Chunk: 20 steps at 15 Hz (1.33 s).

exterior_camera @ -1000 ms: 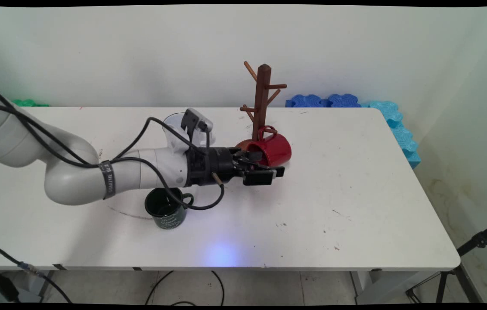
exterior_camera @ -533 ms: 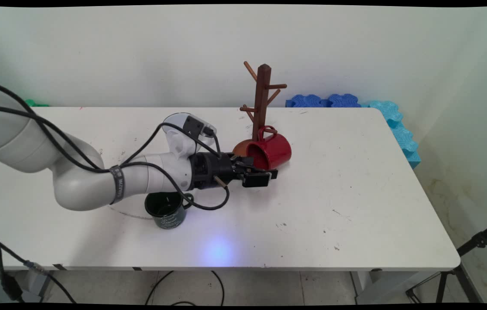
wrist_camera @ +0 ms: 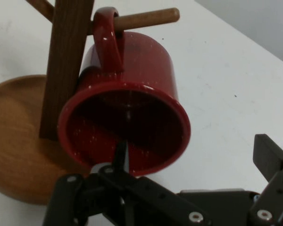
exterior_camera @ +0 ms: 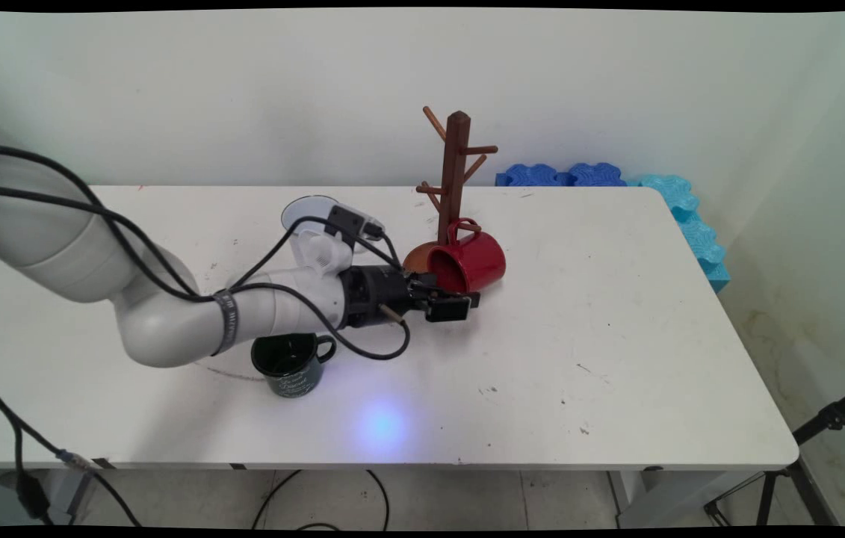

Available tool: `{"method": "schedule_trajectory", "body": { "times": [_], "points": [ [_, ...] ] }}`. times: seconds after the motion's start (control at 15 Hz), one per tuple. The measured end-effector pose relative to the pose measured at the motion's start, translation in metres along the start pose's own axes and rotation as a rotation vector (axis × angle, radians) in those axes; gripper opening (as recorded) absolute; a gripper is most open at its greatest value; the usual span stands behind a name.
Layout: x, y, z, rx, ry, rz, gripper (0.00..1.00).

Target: Pick up the red mug from the rack

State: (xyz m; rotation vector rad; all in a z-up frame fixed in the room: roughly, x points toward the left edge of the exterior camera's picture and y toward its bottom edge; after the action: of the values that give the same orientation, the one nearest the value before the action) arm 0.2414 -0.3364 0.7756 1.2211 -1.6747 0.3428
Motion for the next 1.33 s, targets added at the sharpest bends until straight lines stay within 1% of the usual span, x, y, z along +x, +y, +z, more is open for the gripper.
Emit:
{"method": "schedule_trajectory", "body": {
  "times": [0.93, 1.0, 1.33],
  "points": [
    [0.010, 0.001, 0.035, 0.029, 0.010, -0.019, 1.00],
    [0.010, 0.001, 0.037, 0.030, 0.008, -0.020, 0.00],
    [0.011, 0.001, 0.040, 0.028, 0.005, -0.015, 0.00]
  ]
}}
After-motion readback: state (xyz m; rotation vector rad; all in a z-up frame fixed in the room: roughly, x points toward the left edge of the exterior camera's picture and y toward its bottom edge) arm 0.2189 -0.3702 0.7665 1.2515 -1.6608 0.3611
